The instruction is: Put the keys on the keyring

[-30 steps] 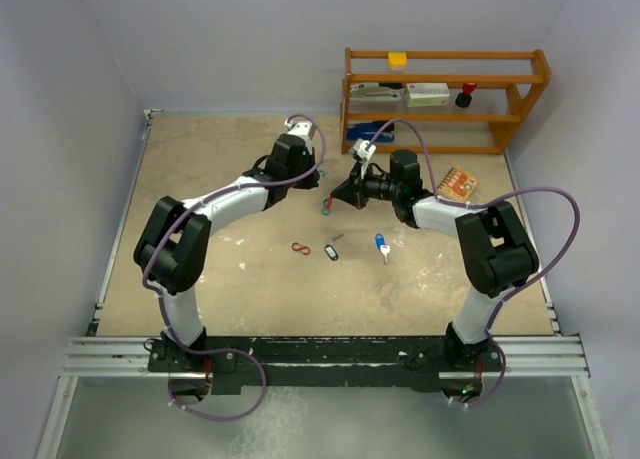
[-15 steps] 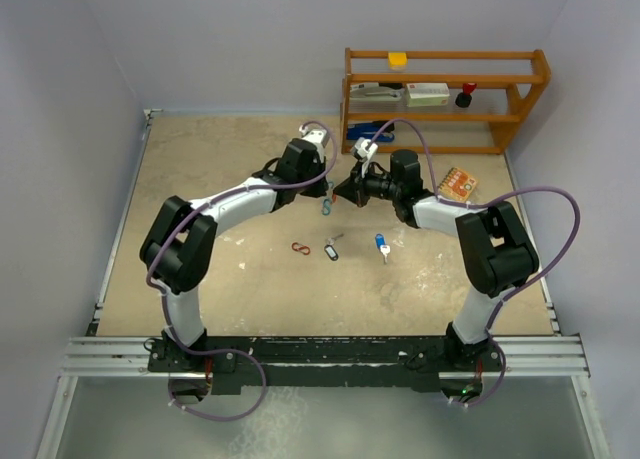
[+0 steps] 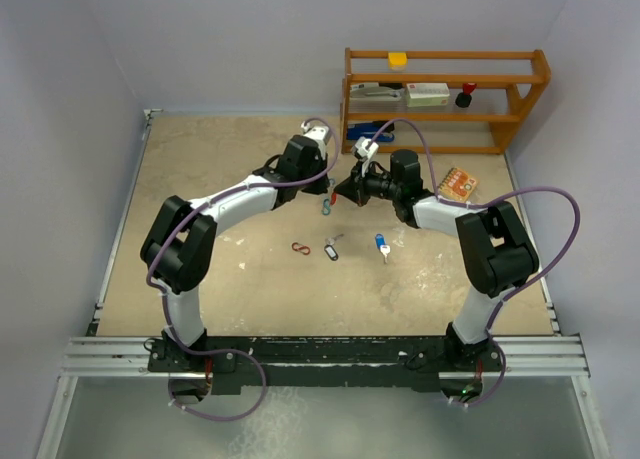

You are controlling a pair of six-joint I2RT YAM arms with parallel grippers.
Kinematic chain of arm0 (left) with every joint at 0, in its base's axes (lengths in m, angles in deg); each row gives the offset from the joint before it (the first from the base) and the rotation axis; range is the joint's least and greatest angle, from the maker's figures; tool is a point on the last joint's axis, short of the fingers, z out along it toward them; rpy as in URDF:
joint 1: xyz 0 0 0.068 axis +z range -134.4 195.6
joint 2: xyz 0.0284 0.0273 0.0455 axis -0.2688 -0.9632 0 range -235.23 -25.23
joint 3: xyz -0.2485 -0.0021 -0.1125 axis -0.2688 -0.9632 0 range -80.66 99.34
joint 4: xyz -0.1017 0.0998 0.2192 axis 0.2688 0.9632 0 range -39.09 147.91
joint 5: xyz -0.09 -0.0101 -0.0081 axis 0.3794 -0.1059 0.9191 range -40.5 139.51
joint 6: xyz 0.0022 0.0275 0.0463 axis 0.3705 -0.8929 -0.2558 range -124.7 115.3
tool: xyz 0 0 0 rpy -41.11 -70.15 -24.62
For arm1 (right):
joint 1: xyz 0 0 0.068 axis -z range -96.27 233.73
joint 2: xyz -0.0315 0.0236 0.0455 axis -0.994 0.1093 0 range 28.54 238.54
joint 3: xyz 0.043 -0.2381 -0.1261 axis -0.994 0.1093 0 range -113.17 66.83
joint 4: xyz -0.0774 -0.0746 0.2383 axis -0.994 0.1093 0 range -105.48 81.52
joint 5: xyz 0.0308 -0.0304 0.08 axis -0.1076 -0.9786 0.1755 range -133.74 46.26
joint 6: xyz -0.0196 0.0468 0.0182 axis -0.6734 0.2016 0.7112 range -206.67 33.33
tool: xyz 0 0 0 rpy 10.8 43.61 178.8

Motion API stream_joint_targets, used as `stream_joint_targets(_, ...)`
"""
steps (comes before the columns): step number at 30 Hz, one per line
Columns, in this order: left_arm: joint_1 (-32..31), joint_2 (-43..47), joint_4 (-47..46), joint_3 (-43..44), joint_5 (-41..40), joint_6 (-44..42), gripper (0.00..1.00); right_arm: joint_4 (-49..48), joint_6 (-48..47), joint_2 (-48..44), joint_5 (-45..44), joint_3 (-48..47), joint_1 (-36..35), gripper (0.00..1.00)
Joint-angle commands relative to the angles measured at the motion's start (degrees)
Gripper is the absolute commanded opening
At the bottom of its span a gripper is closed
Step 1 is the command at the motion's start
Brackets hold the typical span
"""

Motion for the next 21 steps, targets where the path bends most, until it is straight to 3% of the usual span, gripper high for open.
stream_joint_targets(1, -0.6, 0.5, 0.0, 2.6, 0.6, -1.0, 0.00, -1.9, -0.8, -1.4, -1.0, -1.7, -0.4, 0.00)
stream_joint_targets(21, -1.3, 1.4, 0.9, 2.4, 0.5, -1.4, 0.00, -1.4, -0.6, -0.9, -3.2, -2.1, -0.6, 0.00)
